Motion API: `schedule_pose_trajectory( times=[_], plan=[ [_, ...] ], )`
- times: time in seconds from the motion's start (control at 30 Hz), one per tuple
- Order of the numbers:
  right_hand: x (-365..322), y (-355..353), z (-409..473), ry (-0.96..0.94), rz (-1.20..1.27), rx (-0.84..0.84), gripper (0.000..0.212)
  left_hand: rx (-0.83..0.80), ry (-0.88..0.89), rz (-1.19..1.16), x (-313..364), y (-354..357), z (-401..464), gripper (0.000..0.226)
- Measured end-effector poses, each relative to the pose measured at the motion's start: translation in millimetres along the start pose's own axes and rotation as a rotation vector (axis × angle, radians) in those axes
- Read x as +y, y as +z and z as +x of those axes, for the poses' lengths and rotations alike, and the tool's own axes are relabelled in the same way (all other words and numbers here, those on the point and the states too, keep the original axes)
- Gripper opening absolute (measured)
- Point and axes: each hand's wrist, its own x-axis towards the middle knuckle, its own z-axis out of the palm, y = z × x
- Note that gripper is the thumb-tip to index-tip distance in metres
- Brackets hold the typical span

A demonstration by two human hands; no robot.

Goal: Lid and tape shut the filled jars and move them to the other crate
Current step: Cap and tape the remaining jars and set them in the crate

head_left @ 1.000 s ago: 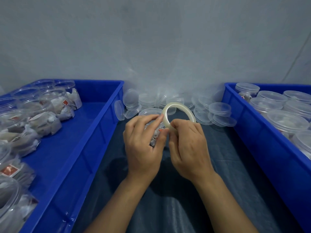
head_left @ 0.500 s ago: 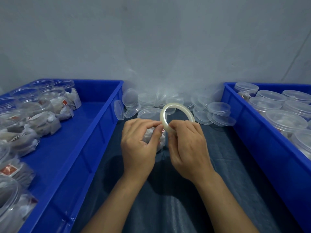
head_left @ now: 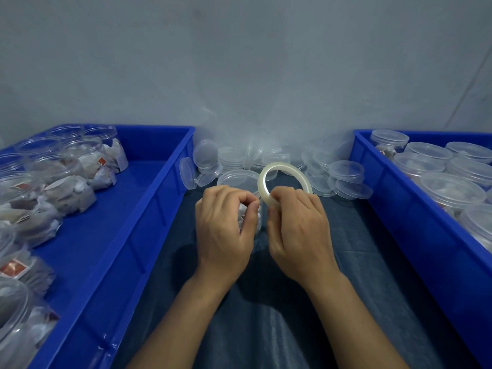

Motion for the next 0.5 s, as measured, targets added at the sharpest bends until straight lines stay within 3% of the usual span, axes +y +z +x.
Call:
schedule_pose_trajectory(
  times=[0.2,0.5],
  plan=[
    [0.9,1.5,1.0,0.079,-0.021,-0.028,0.025,-0.017,0.047,0.057,1.9,1.2,-1.1,0.012],
    [0.3,5.3,0.4,-0.015,-0.114,-0.025,0.024,0.020,-0.106,0.154,9.6,0.4,-7.0,0.014]
  ],
)
